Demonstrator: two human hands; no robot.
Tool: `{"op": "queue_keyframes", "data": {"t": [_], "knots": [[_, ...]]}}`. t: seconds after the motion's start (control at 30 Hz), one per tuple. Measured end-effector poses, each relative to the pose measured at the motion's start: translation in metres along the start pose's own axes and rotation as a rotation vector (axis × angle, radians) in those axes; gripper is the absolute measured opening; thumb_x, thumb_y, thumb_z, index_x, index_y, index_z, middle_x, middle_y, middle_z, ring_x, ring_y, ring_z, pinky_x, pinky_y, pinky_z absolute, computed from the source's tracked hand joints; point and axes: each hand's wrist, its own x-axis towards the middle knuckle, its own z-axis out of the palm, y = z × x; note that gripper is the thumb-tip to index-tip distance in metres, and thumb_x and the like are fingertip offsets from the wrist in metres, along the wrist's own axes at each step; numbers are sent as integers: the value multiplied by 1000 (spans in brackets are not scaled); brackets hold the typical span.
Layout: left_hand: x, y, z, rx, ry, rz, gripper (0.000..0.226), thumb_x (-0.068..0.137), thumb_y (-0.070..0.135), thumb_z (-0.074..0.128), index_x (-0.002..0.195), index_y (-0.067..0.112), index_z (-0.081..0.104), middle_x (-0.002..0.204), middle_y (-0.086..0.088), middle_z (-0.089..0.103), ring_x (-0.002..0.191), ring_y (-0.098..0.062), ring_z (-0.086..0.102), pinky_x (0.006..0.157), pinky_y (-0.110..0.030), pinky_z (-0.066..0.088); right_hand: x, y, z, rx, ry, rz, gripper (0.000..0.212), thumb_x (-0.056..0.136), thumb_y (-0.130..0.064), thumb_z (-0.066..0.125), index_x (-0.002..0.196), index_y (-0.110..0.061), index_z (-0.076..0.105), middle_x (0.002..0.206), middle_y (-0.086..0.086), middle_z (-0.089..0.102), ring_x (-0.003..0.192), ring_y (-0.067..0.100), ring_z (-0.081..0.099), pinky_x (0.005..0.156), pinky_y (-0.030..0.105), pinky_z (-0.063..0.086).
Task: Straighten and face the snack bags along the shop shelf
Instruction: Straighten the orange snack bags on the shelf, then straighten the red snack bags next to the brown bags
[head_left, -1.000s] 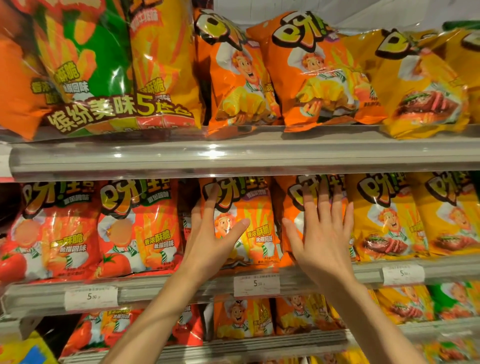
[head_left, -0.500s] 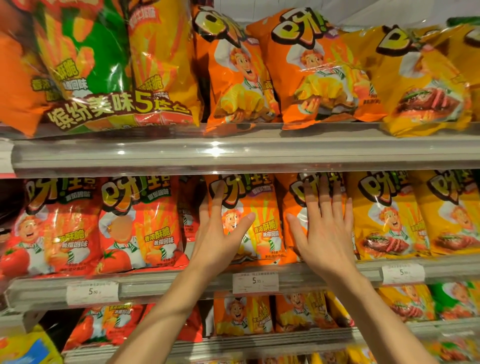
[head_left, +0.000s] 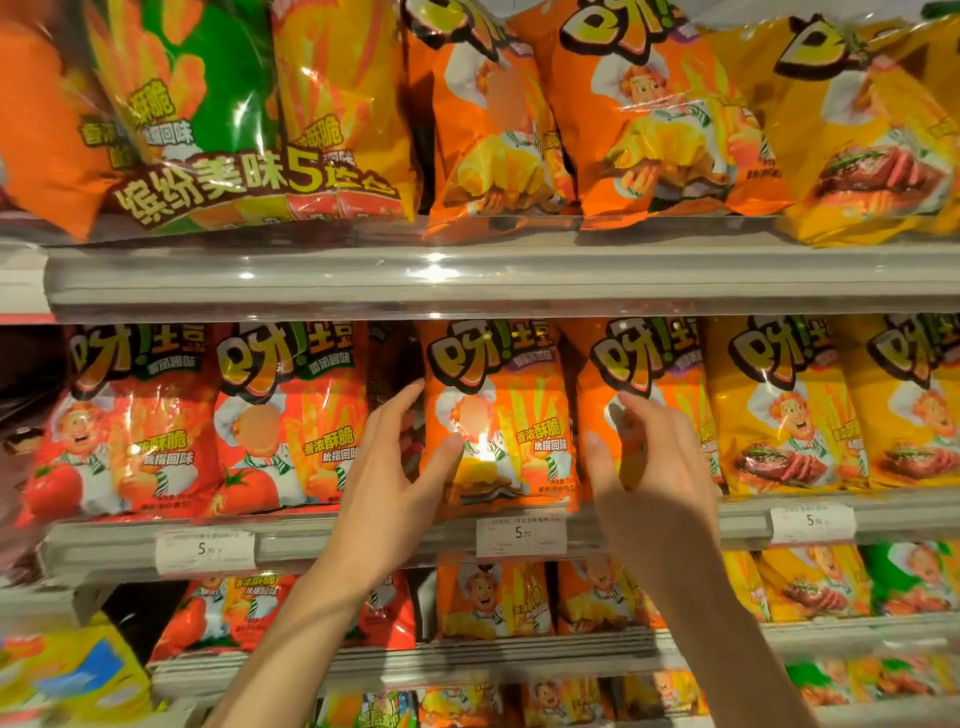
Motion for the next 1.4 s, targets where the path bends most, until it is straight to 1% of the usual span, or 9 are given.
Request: {"op": "queue_keyframes", "data": {"t": [0.13,0.2,0.3,0.53,0.7,0.83,0.93,1.07,1.4], "knots": [[-32,-4,-15,5,55,-4,45,90,62,56,133,51,49,118,28,62,107,4,60,86,-18,50,-33,-2,0,187,-176,165,23,93,-41,60,115,-34,60,86,-16,68,79,3,66,67,29,56],[-47,-8,-19,-49,98,-16,34,92,49,60,125,43,58,104,18,68,95,-5,64,78,-9,48,-48,1,4,282,-278,238,12,92,-42,60,104,-44,58,86,-24,69,79,-2,66,61,17,51],[-64,-15,-23,-158,109,-118,29,91,42,64,120,39,63,92,7,68,86,-12,65,75,-13,50,-64,3,11,338,-350,291,9,94,-36,62,100,-41,61,89,-33,66,79,-6,65,62,11,48],[-76,-36,-47,-242,132,-212,28,89,45,66,117,41,64,91,7,69,90,-8,65,79,-15,48,-79,-12,29,339,-405,388,6,94,-31,64,93,-36,63,81,-22,69,72,4,66,62,26,51],[-75,-48,-82,-234,81,-136,27,98,20,63,121,33,65,100,5,72,90,-3,67,75,-11,49,-93,-41,45,379,-371,463,13,96,-27,64,109,-30,68,86,-12,73,75,-6,65,61,8,45],[-80,-69,-126,-181,10,-119,27,99,31,63,123,43,62,105,15,72,101,0,66,80,-7,46,-109,-81,61,387,-330,477,20,93,-35,64,108,-23,69,85,4,75,76,3,68,63,15,50],[-83,-91,-161,-189,-5,-138,27,96,41,60,123,42,62,107,13,73,102,-4,68,83,-18,52,-129,-104,74,351,-308,493,23,92,-43,58,108,-30,69,90,-3,75,89,13,70,83,36,56],[-89,-113,-195,-194,-41,-169,27,95,48,58,121,40,62,109,13,73,102,-5,69,85,-39,55,-153,-123,89,260,-307,517,13,94,-45,59,105,-44,67,94,-18,74,92,3,68,80,32,53],[-96,-115,-212,-225,11,-214,18,96,41,64,114,43,66,109,16,74,105,-5,68,87,-35,51,-142,-132,97,362,-313,476,12,94,-38,61,103,-37,69,90,-15,74,85,4,69,74,26,52]]}}
